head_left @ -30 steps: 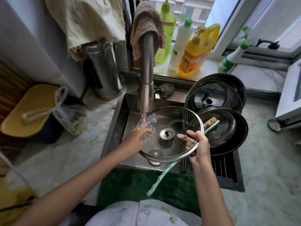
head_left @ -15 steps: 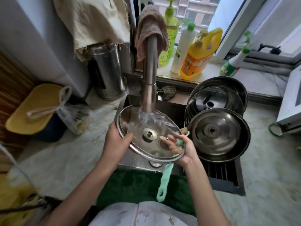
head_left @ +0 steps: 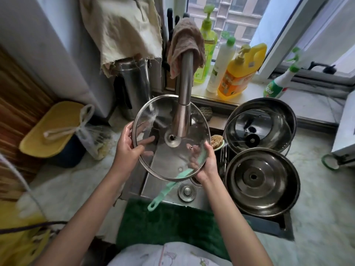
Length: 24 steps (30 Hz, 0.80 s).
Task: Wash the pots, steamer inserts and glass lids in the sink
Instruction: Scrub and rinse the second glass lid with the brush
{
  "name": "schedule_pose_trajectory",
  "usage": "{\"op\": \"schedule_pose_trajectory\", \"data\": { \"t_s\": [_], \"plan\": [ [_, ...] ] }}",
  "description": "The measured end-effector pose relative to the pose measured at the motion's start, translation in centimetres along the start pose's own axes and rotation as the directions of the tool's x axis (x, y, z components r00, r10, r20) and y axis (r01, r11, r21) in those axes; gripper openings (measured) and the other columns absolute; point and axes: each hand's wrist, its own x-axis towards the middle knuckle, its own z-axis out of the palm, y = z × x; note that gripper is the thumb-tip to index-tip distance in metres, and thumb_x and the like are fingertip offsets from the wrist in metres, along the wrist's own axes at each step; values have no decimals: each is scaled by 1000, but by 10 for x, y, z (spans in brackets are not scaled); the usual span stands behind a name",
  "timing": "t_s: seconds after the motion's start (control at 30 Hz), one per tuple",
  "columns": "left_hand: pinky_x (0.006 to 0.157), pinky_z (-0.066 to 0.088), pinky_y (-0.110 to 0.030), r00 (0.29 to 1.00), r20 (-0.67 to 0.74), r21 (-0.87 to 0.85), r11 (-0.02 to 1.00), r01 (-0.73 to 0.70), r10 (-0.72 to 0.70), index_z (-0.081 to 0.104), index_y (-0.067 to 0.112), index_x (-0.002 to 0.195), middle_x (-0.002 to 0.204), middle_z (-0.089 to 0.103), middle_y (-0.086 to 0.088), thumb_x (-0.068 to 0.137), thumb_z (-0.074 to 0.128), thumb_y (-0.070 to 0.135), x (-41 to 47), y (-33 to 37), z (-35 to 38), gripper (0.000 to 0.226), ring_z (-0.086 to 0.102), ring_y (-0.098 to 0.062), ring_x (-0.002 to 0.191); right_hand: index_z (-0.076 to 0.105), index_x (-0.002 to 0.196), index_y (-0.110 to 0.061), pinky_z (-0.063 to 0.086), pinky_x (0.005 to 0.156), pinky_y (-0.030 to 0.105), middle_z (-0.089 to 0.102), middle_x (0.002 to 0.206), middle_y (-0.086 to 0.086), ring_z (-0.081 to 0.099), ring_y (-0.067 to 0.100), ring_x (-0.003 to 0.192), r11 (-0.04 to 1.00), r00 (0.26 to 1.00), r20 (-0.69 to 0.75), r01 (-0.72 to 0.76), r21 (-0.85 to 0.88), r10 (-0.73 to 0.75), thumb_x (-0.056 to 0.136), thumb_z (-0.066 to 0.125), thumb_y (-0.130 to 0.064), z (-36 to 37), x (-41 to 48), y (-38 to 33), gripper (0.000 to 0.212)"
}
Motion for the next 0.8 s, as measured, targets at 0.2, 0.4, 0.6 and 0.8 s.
{"op": "schedule_pose_trajectory", "data": {
  "t_s": [0.2, 0.4, 0.6, 0.8],
  "plan": [
    [57, 60, -35, 981, 79, -218, 957, 189, -176, 42, 16, 128, 126, 59, 2, 79, 29, -28, 31, -23, 4, 67, 69, -25, 96, 58, 75, -11, 41, 57, 25, 71, 73, 10, 56, 16, 53, 967, 975, -68, 201, -158, -214, 92, 43, -16, -5, -1, -22, 24],
    [59, 60, -37, 876, 194, -336, 809, 482, -442, 36, 5, 132, 137, 49, -12, 79, 27, -27, 29, -47, 19, 63, 65, -33, 102, 57, 104, -5, 34, 41, 17, 67, 70, 11, 42, 7, 45, 754, 915, -140, 218, -620, -380, 91, 40, -7, -2, -22, -60, 21],
    [62, 60, -30, 810, 239, -236, 777, 583, -535, 42, -7, 121, 126, 52, -13, 82, 31, -25, 3, -44, 21, 44, 64, -29, 100, 56, 94, 2, 34, 41, 20, 67, 56, 12, 45, 14, 37, 724, 922, -214, 93, -684, -321, 89, 46, -8, -10, -32, -68, 15],
    [76, 56, -39, 917, 116, 5, 923, 384, -382, 55, 11, 93, 89, 71, -4, 85, 48, -16, 0, -20, 9, 29, 65, -28, 91, 49, 85, -5, 46, 41, 20, 58, 51, 7, 54, 11, 37, 917, 966, -251, -51, -396, -54, 92, 41, -8, -25, -29, -43, 10]
  ]
}}
